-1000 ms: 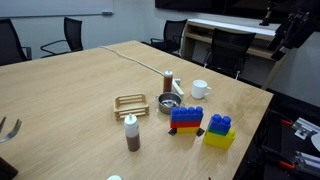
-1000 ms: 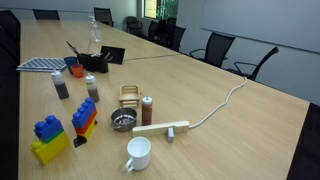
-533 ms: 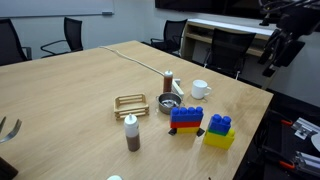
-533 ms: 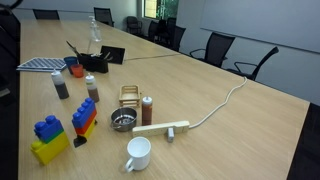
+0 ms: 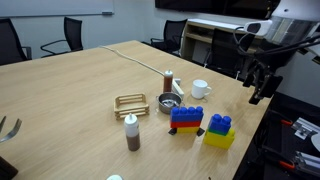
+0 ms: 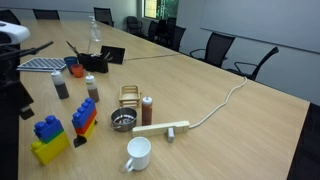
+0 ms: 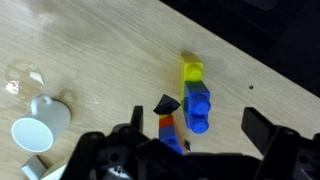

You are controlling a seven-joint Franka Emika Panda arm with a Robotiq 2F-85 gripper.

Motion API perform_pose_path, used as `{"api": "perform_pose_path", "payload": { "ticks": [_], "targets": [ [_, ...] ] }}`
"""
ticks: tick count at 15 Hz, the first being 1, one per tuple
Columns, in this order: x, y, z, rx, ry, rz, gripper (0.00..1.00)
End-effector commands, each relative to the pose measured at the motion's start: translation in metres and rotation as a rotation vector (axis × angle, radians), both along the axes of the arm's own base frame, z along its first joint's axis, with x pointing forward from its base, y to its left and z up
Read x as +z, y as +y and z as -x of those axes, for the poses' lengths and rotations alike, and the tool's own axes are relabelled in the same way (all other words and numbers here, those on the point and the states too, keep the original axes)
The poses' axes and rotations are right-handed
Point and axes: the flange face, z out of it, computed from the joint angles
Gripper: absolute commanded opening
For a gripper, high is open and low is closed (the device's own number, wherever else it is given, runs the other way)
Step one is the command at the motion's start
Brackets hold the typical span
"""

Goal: Stack the blocks on the table

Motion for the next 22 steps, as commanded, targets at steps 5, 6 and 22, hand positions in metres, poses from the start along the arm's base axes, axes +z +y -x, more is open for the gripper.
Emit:
{"api": "perform_pose_path", "payload": {
  "ticks": [5, 6, 22],
  "targets": [
    [0.003, 0.002, -0.003, 0.000, -0.003, -0.003, 1.00],
    [0.003, 0.002, -0.003, 0.000, -0.003, -0.003, 1.00],
    [-0.106, 0.028, -0.054, 0.137, 0.051, -0.058, 1.00]
  ]
}}
